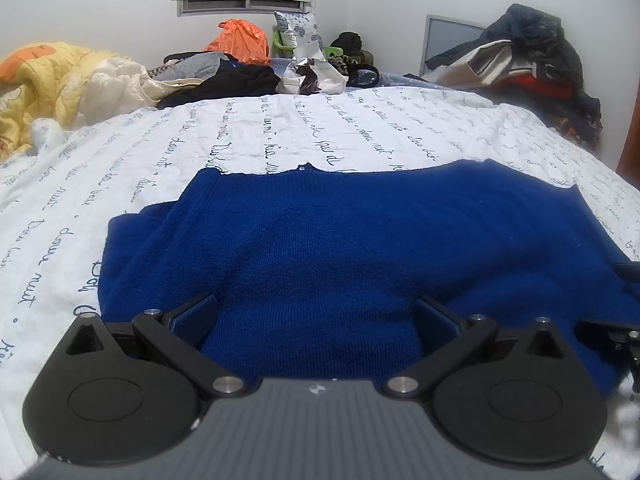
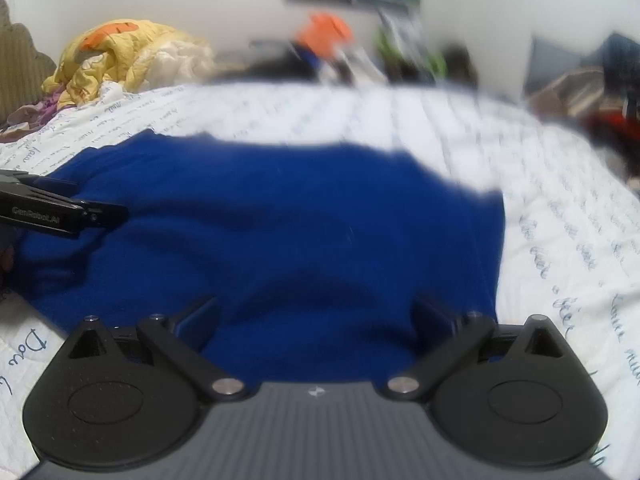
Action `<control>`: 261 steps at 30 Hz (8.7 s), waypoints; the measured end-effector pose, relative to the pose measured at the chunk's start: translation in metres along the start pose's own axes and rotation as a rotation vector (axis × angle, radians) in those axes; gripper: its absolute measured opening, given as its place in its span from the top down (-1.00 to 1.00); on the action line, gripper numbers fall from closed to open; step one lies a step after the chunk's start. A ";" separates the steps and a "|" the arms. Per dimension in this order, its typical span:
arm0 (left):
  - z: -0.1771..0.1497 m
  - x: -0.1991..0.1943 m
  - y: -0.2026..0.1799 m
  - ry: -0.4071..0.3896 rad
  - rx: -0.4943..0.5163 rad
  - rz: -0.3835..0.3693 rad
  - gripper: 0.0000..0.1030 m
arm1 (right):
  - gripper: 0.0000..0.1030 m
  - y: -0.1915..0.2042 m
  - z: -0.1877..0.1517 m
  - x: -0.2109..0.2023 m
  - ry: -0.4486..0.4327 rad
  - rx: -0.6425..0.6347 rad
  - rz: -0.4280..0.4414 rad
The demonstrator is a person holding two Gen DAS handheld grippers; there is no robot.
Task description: Fold small clothes
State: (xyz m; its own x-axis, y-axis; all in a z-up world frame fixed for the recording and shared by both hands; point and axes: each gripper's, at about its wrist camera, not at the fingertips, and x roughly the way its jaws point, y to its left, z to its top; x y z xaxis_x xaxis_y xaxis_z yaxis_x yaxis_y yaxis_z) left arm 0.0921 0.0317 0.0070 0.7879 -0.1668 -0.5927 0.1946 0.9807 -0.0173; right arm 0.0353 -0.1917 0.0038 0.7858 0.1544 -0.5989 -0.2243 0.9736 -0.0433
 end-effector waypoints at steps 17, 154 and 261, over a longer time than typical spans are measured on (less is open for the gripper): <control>-0.045 -0.099 0.011 0.041 -0.336 0.041 -1.00 | -1.00 -0.015 0.002 -0.023 0.071 0.051 0.057; -0.079 -0.110 0.075 -0.061 -1.086 -0.160 -0.98 | -1.00 -0.032 0.021 0.025 -0.016 0.073 -0.010; 0.002 -0.083 0.030 0.130 -0.369 -0.306 -0.57 | -0.31 -0.120 0.025 -0.004 0.272 0.635 0.557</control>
State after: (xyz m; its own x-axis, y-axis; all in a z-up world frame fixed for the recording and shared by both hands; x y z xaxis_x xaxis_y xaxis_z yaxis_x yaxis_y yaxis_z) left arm 0.0335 0.0751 0.0570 0.6427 -0.4617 -0.6114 0.1675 0.8634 -0.4760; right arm 0.0738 -0.3050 0.0313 0.4760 0.6670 -0.5732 -0.1075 0.6910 0.7148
